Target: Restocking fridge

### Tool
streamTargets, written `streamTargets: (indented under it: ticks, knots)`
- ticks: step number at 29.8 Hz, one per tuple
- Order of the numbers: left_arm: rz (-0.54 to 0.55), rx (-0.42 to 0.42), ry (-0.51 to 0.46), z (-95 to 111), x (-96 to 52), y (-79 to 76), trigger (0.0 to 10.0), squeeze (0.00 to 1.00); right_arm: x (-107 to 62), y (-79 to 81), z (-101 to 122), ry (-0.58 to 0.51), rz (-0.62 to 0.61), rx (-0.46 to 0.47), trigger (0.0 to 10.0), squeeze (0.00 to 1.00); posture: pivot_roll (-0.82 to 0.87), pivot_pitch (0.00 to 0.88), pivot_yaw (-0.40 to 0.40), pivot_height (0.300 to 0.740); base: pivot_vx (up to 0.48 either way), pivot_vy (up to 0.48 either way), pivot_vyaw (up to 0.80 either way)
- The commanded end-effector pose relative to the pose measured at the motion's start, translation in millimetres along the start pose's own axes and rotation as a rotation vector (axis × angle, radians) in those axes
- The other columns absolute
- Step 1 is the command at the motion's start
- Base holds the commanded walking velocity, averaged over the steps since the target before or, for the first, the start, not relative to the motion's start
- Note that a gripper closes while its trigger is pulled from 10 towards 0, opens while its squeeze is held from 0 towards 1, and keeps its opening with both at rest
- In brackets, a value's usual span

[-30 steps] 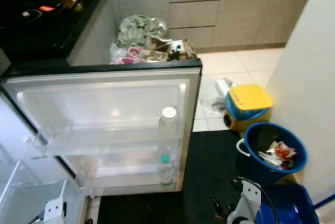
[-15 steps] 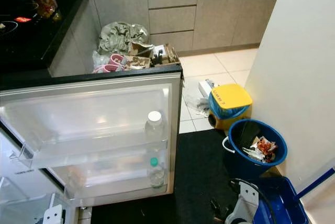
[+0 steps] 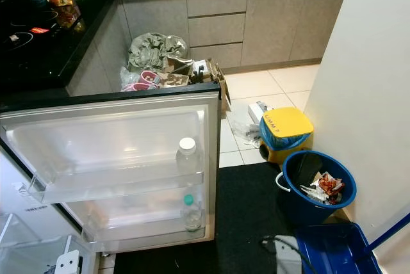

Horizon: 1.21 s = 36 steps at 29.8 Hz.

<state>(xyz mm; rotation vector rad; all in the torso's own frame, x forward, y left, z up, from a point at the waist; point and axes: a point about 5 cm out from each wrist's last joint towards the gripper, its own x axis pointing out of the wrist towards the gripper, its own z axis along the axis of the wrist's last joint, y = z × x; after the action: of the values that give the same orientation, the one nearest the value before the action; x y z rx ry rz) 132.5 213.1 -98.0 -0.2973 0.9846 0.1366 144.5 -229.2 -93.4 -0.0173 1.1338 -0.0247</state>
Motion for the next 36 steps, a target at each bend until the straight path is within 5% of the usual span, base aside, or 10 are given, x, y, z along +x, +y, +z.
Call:
streamTargets:
  ticks: [1,10,36]
  knots:
    - [0.012,0.041,0.028,-2.2,0.1,0.4,10.0,0.0,0.7,4.1,-1.7,0.019,0.008,-0.087,10.0,0.0,-0.03,0.0,0.021,0.74,0.0,0.0,0.0]
    - [0.037,0.151,0.095,-11.4,-0.5,-0.7,10.0,0.0,1.4,8.7,-3.6,0.042,0.017,-0.197,10.0,0.0,-0.02,0.0,0.011,0.74,0.0,0.0,0.0]
    - [0.035,0.205,0.13,-12.1,0.4,-2.7,10.0,0.0,1.2,4.4,1.9,0.047,0.004,-0.265,10.0,0.0,-0.02,0.0,-0.002,0.74,0.0,0.0,0.0]
